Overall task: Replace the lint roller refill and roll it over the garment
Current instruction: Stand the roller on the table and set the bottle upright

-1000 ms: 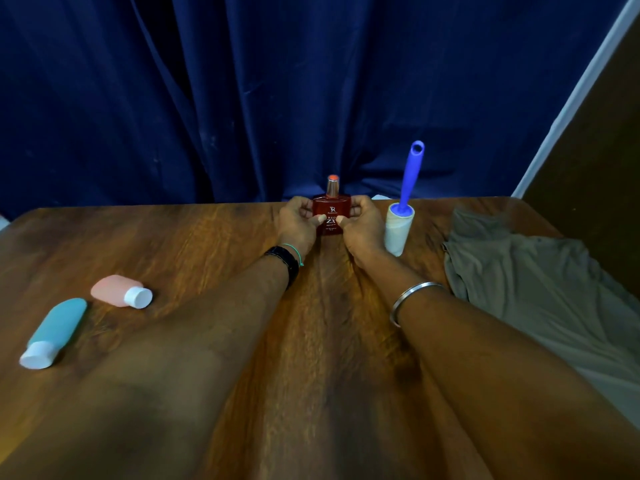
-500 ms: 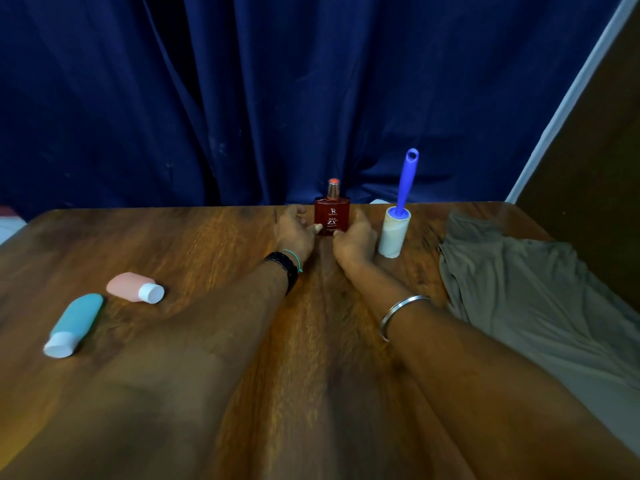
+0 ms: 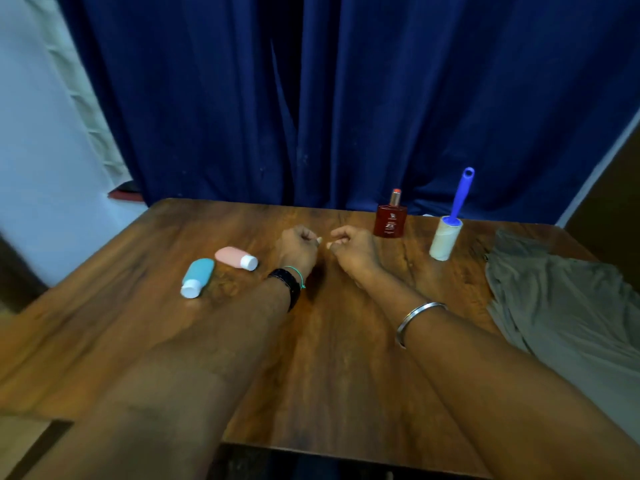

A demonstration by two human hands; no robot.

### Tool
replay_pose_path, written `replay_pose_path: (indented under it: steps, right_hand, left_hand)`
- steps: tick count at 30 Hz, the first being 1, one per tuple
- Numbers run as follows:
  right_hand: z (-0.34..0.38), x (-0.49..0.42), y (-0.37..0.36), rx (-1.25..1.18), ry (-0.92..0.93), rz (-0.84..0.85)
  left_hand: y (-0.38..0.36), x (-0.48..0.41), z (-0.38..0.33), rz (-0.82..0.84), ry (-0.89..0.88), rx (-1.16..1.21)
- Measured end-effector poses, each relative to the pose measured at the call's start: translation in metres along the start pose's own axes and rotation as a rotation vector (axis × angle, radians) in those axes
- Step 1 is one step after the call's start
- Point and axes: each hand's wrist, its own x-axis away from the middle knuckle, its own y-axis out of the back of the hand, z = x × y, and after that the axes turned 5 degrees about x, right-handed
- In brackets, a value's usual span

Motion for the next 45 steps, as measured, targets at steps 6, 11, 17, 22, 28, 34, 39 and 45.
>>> replay_pose_path:
  steps: [6, 11, 17, 22, 28, 34, 39, 45]
  right_hand:
    - [0.044, 0.025, -0.075, 0.085, 0.131, 0.098]
    - [0.074, 0.027, -0.124, 0.173, 0.145, 0.151]
    - [0.079, 0.019, -0.157, 0.368, 0.123, 0.209]
    - [0.083, 0.020, -0.162, 0.439, 0.128, 0.182]
    - [0.083, 0.013, -0.157, 0.301, 0.046, 0.226]
    - [0.068, 0.003, -0.136, 0.021, -0.092, 0.245]
    - [0.050, -0.016, -0.097, -0.067, -0.127, 0.134]
    - [0.020, -0.046, -0.045, -0.026, -0.096, -0.054]
  left_hand:
    - [0.096, 0.003, 0.037, -0.139, 0.014, -0.271]
    - [0.162, -0.004, 0.058, -0.254, 0.102, -0.622]
    - [0.201, -0.011, 0.085, -0.202, 0.280, -0.566]
    - [0.193, -0.010, 0.092, -0.127, 0.329, -0.439]
    - [0.184, -0.021, 0.085, -0.087, 0.310, -0.406]
    - [0.150, -0.026, 0.066, -0.069, 0.179, -0.181]
    - [0.101, -0.033, 0.039, -0.023, 0.076, -0.063]
    - [0.035, -0.052, 0.020, 0.057, -0.032, -0.055]
